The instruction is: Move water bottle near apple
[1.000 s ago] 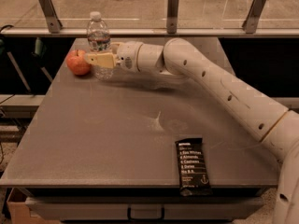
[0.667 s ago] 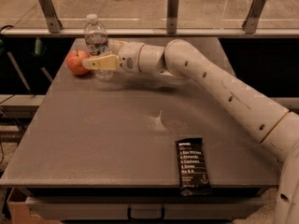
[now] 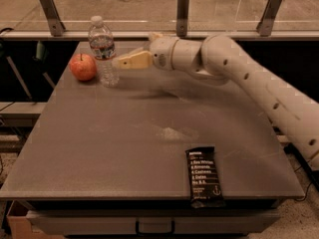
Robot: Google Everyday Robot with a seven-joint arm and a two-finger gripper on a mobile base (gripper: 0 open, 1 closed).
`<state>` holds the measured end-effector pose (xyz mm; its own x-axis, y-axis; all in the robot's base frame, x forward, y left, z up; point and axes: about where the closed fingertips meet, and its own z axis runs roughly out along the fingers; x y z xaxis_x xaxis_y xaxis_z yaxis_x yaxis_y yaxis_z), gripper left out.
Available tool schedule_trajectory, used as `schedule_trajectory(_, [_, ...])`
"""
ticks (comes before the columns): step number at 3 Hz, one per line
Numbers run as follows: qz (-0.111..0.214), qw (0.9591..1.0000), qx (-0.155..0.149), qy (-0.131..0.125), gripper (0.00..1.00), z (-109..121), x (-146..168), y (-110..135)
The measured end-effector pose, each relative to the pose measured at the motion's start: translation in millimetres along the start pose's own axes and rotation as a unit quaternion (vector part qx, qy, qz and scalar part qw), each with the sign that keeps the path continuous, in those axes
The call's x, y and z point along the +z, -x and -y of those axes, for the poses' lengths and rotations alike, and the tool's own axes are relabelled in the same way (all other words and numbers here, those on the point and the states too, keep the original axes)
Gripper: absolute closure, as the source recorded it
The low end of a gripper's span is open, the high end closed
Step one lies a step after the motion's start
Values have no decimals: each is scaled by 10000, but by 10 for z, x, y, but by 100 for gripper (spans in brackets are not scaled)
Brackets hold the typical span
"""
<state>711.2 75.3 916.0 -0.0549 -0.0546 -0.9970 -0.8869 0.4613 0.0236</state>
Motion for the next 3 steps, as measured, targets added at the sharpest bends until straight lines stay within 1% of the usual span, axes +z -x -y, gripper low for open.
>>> schedule_trajectory(1, [-232,9960,-547,-664,0,391,-775,348])
schedule_trajectory(2, [-464,9851,-1026,-1300,0,586,-1532,759])
schedule_trajectory(3, [-363,9765,-1019,-1863,0,567,-2042,1026])
